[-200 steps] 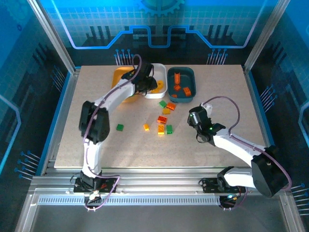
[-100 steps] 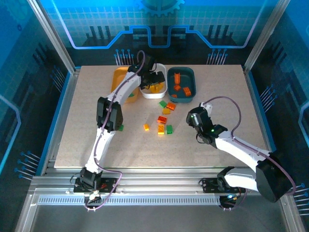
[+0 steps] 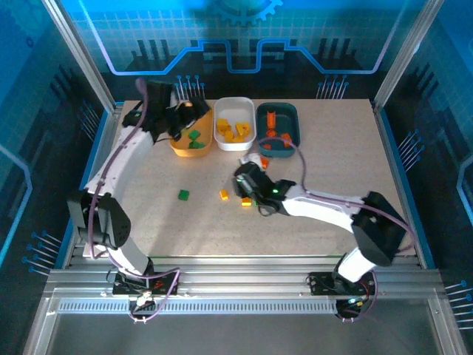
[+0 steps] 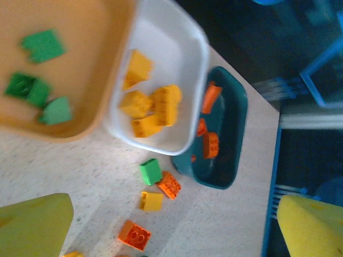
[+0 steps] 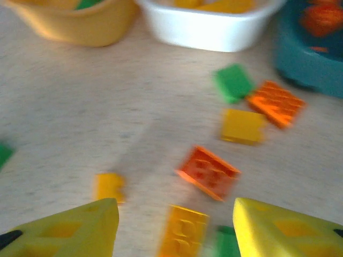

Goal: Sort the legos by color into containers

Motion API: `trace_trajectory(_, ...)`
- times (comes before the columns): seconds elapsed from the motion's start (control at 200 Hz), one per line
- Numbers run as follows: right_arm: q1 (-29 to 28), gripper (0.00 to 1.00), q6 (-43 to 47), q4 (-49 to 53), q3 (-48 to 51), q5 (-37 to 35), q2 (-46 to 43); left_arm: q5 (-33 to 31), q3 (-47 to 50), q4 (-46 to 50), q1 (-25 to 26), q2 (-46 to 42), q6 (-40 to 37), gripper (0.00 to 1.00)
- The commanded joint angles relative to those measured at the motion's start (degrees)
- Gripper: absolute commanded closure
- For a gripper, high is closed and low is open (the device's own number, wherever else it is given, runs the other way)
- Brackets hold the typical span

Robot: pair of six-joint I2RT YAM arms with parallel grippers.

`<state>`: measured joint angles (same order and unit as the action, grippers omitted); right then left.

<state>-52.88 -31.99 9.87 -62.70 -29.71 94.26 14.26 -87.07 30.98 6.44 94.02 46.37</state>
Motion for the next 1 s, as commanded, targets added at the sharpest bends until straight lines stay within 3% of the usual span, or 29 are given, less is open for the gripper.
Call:
trace_trajectory(0.0, -1.95, 0.38, 3.00, 8.34, -8.41, 5.13, 8.56, 12.97, 11.62, -6.95, -4.40, 0.73, 10.98, 0.01)
trace_trajectory(0.16, -1.87, 0.37, 1.72, 18.12, -21.16, 7.61, 21.24, 15.11, 17.38, -9.36, -7.76, -1.22, 10.15, 0.01)
trace_trajectory(0.395, -1.09, 0.38, 0.81, 21.76, -26.65, 6.73, 28.66, 18.30, 19.57, -14.13, -8.37, -2.41, 11.97, 0.01)
trace_trajectory(0.54, -0.56, 0.51, 1.31, 21.58, -27.76, 7.74, 31.66, 17.23, 20.71, -14.94, -8.30, -5.68, 11.56, 0.01)
trace_trajectory(0.645, -0.20, 0.66, 1.06, 21.05, -27.68, 6.46, 31.16, 17.11, 21.24, -15.35, -8.36, -6.26, 11.81, 0.01)
trace_trajectory(0.73, -0.02, 0.73, 1.32, 20.24, -26.77, 4.61, 29.14, 17.97, 20.89, -15.51, -8.32, -5.87, 11.73, 0.01)
trace_trajectory(0.996, 4.37, 0.74, 4.64, 16.10, -27.10, 4.67, 19.71, 17.82, 20.89, -15.96, -8.35, -5.97, 11.70, 0.01)
